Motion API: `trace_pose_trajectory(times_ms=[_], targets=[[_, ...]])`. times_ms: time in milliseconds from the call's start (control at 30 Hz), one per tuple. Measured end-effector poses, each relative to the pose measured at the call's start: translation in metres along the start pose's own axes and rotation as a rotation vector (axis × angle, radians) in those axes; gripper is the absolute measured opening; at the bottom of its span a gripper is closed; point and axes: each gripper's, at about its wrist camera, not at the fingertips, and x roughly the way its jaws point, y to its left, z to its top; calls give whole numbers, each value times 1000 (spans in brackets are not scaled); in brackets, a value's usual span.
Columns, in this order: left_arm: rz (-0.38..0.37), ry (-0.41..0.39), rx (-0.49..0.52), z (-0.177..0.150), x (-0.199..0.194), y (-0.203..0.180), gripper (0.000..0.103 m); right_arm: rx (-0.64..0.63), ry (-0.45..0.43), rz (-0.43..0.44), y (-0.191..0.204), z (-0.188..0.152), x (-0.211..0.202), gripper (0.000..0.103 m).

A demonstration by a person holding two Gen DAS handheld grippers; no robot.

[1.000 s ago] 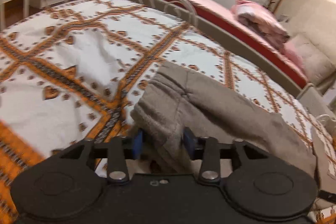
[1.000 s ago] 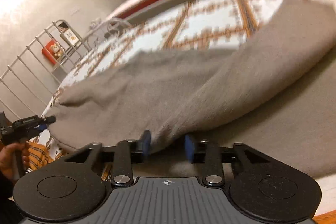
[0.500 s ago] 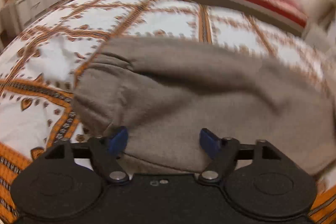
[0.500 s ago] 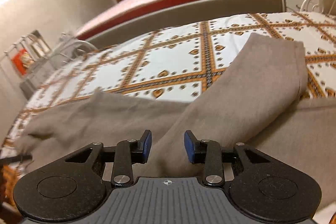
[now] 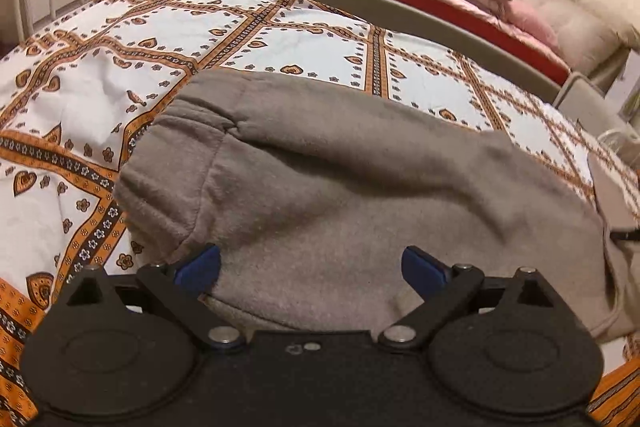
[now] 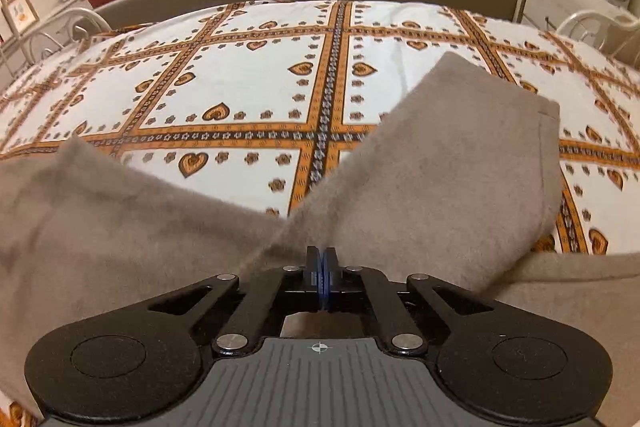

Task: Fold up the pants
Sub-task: 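Open both grippers and release the folded waistband onto the pants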

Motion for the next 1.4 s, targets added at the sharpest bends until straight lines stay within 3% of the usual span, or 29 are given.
trace_pose_trajectory(times_ms=[100, 233, 367, 433, 467, 500, 567, 600, 667, 767, 800, 1033, 1233, 1300, 1400], targets=[[-11, -7, -37, 1, 0, 4, 91, 12, 1, 2, -7, -13, -12, 1], [8, -10, -32, 2, 0, 1, 89, 70, -96, 58, -8, -18, -40, 2], [95, -69, -25, 5, -10, -2, 69, 54, -120, 56, 10, -8, -40, 8], [116, -70, -20, 6, -10, -1, 66, 31, -129, 38, 20, -2, -33, 38], [123, -68, -17, 6, -9, 0, 64, 14, -134, 15, 26, 0, -29, 67], [145, -76, -5, 7, -10, -2, 59, -8, -139, -8, 32, 1, -24, 73], [168, -101, 35, 8, -13, -7, 60, -59, -110, -28, 40, 1, -10, 72], [169, -101, 45, 8, -12, -8, 63, -80, -66, -38, 44, -1, 0, 60], [173, -86, 46, 9, -8, -8, 63, -137, -52, -66, 47, -7, 9, 54], [182, -70, 67, 8, -2, -10, 68, -186, -59, -93, 49, -9, 3, 14], [184, -67, 77, 8, -1, -12, 72, -192, -62, -102, 46, -9, 1, 12], [195, -58, 110, 5, 3, -17, 77, -135, -60, -62, 12, -34, -48, 11], [181, -47, 143, 0, 2, -17, 77, -37, 65, 31, -16, -73, -68, 15], [180, -47, 143, 0, 2, -17, 77, -12, -19, 44, -23, -75, -85, 30], [175, -47, 134, 1, 3, -16, 79, -33, -140, 7, -22, -66, -101, 36]])
